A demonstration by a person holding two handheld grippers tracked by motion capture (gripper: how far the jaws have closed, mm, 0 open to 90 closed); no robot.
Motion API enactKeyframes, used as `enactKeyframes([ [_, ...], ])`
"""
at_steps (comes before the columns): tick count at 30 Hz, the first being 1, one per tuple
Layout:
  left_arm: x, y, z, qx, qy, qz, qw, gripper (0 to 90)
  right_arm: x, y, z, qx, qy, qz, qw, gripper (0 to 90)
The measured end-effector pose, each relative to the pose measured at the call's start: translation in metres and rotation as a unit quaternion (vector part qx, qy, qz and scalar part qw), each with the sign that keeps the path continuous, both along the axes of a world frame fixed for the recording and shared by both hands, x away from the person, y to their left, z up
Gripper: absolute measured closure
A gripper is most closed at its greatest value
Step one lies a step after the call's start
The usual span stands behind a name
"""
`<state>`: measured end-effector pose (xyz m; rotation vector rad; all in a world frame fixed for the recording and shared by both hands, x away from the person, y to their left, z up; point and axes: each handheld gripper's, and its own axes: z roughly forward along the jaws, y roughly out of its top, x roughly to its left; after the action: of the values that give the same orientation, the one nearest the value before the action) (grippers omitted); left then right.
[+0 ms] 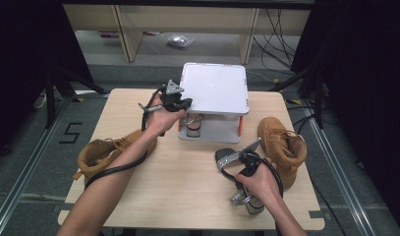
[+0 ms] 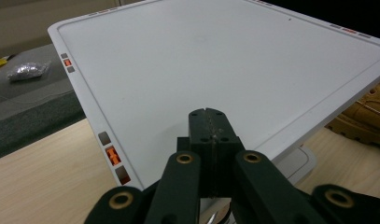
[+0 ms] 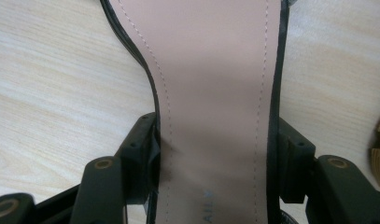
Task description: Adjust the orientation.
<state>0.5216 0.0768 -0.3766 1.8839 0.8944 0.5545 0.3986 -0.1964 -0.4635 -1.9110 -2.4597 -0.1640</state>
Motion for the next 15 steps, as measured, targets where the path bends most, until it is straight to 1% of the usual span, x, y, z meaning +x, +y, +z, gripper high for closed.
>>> enactKeyframes([
  [1, 0.0, 0.0, 0.0, 0.0, 0.0, 0.0, 1.0, 89.8, 0.0008, -0.0009, 0.0006, 0.005, 0.001, 0.004, 1.0, 43.8],
  [2, -0.0001, 0.0, -0.0001, 0.0, 0.0, 0.0, 1.0, 89.9, 0.0009, -0.0008, 0.001, 0.005, -0.001, 0.002, 1.0, 43.8],
  [3, -0.0002, 0.0, -0.0001, 0.0, 0.0, 0.0, 1.0, 89.8, 0.0009, -0.0003, 0.0017, 0.001, -0.005, -0.001, 1.0, 43.7],
  [4, -0.0001, 0.0, -0.0001, 0.0, 0.0, 0.0, 1.0, 89.8, 0.0007, 0.0001, 0.0017, 0.001, -0.014, -0.003, 0.9999, 43.8],
  [5, 0.0, 0.0001, -0.0001, 0.0, 0.0, 0.0, 1.0, 89.9, 0.0013, 0.0011, 0.0034, 0.002, -0.013, -0.01, 0.9999, 43.8],
  [8, 0.0, 0.0, 0.0, 0.0, 0.0, -0.001, 1.0, 89.8, 0.0021, 0.0017, 0.0044, 0.008, -0.014, -0.013, 0.9998, 43.8],
  [10, 0.0, 0.0002, -0.0001, 0.0, 0.0, -0.001, 1.0, 89.8, 0.0041, 0.0006, 0.0059, 0.031, -0.007, -0.004, 0.9995, 43.8],
  [11, 0.0001, 0.0003, 0.0, 0.001, 0.0, -0.001, 1.0, 89.8, 0.0044, 0.0034, 0.0069, 0.018, -0.02, -0.011, 0.9996, 43.8],
  [13, 0.0001, 0.0003, 0.0, 0.001, 0.0, -0.001, 1.0, 89.9, 0.0055, 0.0044, 0.0079, 0.017, -0.03, -0.011, 0.9993, 43.8],
  [15, 0.0001, 0.0003, 0.0, 0.001, 0.0, -0.001, 1.0, 89.8, 0.0074, 0.0048, 0.0091, 0.02, -0.034, -0.009, 0.9992, 43.8],
])
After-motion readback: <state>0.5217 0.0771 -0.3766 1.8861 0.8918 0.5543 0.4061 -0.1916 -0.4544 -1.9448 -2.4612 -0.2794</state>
